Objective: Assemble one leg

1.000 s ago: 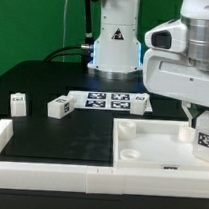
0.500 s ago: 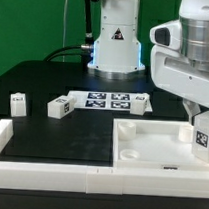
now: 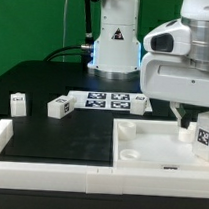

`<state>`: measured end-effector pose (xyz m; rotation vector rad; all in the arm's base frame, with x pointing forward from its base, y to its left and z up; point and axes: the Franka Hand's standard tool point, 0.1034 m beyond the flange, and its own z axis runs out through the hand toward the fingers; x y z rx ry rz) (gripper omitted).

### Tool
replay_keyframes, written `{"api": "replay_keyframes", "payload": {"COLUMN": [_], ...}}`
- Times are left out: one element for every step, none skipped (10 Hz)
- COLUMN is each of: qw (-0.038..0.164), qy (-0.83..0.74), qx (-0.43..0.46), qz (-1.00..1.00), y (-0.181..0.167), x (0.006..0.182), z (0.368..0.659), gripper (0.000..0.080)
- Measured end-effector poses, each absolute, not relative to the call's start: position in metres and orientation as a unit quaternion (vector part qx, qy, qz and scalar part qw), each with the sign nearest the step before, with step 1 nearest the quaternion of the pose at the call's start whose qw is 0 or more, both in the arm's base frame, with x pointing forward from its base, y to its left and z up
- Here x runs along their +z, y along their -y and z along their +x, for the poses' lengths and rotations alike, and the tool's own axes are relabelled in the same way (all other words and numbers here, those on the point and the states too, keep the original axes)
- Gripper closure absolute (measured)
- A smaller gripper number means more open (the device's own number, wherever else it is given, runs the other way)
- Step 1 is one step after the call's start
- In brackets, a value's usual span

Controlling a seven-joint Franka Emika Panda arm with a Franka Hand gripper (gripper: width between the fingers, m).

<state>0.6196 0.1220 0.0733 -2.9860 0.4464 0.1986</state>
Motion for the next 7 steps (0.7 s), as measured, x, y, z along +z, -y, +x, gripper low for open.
{"api": "replay_keyframes", "payload": {"qw": [0.059,0.061,0.065,0.061,0.063,0.064,0.064], "qy": [-0.080,-0.029,0.042,0.103,0.159,0.187,0.187], "qx": [0.062,0.058,0.044,0.034,0.031,0.029,0.029], "qz": [-0.993,-0.996,-0.996,-0.992,-0.985,-0.980,-0.980], "y": [-0.1235,-0.1262,-0.1266,-0.1249,-0.1215,-0.1171,-0.1176], "x": [0.0728,0.0729,0.0728,0.0724,0.0720,0.0715,0.0715], "z": [0.6189,0.6187,0.6215,0.6236,0.6241,0.6247,0.6246], "gripper": [0.0151,0.0151,0.0151,0.0151,0.0151,0.0151,0.0236]}}
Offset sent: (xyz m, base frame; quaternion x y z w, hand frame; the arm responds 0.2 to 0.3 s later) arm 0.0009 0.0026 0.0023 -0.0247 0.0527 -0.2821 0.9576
